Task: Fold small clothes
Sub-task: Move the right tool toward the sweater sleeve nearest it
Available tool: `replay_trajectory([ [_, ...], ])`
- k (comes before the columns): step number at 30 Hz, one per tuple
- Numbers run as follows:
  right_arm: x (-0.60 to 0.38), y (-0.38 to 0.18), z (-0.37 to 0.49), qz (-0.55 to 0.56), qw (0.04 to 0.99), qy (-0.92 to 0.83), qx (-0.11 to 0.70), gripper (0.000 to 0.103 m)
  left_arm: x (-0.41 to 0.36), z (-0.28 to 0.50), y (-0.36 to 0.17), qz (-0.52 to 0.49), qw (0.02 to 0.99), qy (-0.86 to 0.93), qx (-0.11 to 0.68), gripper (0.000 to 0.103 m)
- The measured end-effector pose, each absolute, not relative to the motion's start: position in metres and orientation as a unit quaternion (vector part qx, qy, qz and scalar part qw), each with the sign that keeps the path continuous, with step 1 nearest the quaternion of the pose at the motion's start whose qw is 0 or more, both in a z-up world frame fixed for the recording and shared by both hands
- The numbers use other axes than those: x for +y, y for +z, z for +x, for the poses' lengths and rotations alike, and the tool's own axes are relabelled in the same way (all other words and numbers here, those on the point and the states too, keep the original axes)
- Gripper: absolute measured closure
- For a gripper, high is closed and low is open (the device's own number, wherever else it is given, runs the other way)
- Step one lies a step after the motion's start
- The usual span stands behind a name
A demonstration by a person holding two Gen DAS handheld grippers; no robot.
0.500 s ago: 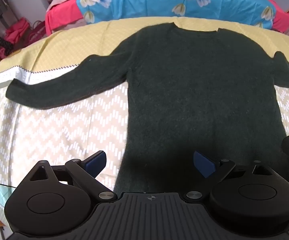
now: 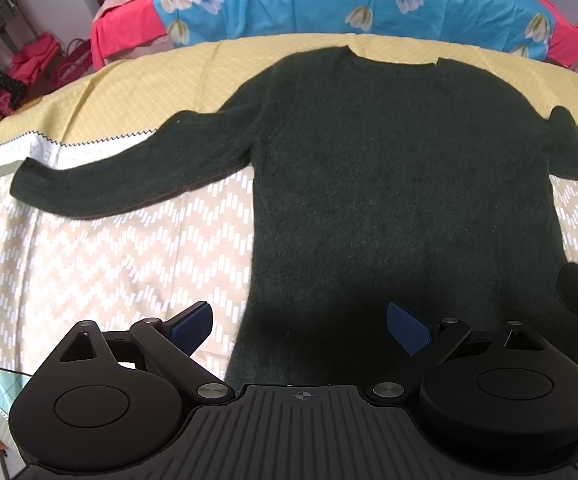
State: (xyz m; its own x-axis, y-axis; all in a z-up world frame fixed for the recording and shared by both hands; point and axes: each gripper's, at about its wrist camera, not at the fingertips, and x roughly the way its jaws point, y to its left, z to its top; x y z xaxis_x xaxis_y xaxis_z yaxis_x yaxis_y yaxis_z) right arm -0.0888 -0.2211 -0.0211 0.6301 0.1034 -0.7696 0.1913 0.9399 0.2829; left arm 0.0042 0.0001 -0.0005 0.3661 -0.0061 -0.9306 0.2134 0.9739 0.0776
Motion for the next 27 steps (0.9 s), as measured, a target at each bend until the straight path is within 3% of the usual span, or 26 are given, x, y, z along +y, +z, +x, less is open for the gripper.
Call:
replay_trajectory([
  [17,-0.262,-0.021,-0.076,0.19,0.887,-0.039,0.419,0.005,-0.017,0.007,0.001,0.095,0.816,-0.07,0.566,0.0],
  [27,-0.39,-0.044,-0.057,0.342,0.864,-0.091,0.359,0.005,-0.022,0.012,-0.003,0.087,0.819,-0.055,0.565,0.0],
])
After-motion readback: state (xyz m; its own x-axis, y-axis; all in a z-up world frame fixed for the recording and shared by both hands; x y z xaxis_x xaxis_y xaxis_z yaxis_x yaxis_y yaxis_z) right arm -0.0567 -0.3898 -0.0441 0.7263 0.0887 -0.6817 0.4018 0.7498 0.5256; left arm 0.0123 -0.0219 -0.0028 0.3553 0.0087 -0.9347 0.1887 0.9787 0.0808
